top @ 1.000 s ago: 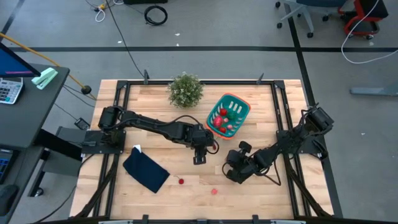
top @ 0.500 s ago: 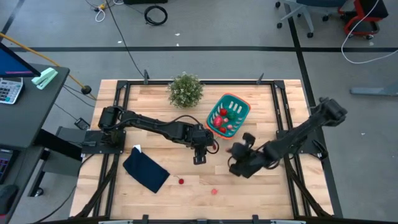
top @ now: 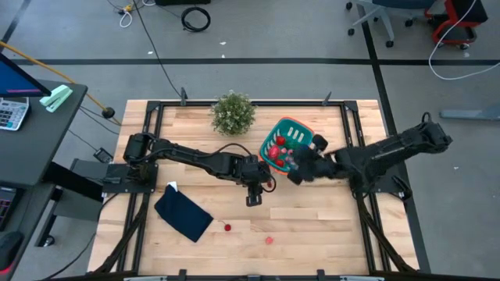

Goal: Pick and placing Produce into tupperware
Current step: Put the pink peach into the basket

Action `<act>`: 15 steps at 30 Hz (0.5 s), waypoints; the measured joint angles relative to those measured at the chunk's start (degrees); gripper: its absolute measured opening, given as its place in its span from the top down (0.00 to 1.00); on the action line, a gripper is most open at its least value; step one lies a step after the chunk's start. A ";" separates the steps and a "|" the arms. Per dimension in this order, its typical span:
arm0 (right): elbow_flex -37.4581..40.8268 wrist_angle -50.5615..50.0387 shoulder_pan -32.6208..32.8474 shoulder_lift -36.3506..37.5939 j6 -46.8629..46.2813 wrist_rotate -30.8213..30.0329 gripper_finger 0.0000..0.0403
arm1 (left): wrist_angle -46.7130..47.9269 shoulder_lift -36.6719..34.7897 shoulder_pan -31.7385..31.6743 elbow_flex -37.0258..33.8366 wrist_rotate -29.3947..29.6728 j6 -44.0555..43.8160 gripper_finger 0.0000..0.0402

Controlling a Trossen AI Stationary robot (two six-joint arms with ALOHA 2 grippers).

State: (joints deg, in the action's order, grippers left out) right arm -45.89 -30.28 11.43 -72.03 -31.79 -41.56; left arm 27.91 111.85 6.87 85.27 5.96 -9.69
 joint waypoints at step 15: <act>0.11 6.34 -17.14 -5.94 20.97 24.32 0.84 | -1.12 0.00 -0.02 0.00 0.02 1.86 0.59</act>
State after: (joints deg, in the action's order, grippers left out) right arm -45.78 -23.94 -5.70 -77.97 -10.82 -17.24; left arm 26.79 111.85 6.85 85.27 5.98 -7.83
